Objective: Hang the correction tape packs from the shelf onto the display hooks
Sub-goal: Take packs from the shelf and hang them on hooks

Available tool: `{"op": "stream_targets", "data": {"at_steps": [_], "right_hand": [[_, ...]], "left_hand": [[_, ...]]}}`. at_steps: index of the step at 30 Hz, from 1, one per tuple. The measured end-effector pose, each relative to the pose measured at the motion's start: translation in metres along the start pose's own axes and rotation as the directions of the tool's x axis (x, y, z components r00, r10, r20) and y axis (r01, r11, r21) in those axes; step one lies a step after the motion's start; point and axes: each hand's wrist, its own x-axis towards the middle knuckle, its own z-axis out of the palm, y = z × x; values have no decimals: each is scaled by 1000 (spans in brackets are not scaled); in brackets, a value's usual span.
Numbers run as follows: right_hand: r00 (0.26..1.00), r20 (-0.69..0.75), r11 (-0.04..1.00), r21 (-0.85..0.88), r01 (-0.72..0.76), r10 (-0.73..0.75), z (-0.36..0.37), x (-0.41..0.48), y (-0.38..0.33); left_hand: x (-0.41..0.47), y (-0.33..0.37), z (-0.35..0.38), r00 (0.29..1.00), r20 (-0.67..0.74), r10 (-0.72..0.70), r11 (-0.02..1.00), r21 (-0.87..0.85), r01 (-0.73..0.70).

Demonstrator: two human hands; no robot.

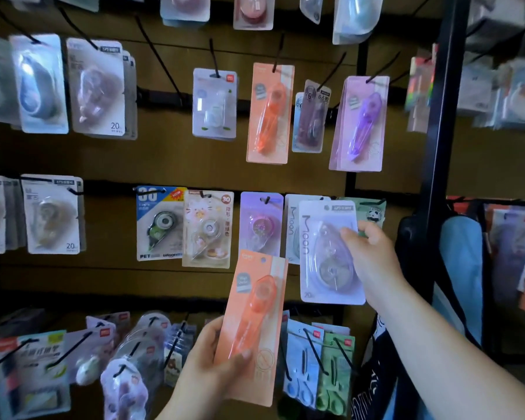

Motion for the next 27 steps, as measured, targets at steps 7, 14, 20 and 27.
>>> {"op": "stream_targets", "data": {"at_steps": [7, 14, 20, 27], "right_hand": [[998, -31, 999, -4, -52, 52, 12, 25, 1], [998, -45, 999, -6, -52, 52, 16, 31, 6], [997, -31, 996, -48, -72, 70, 12, 38, 6], [994, -31, 986, -129, -108, 105, 18, 54, 18]], "left_hand": [[16, 10, -7, 998, 5, 63, 995, -73, -63], [25, 11, -15, 998, 0, 65, 994, -85, -65], [30, 6, -15, 999, -3, 44, 993, -106, -44], [33, 5, -16, 999, 8, 47, 993, -111, -46]]}}
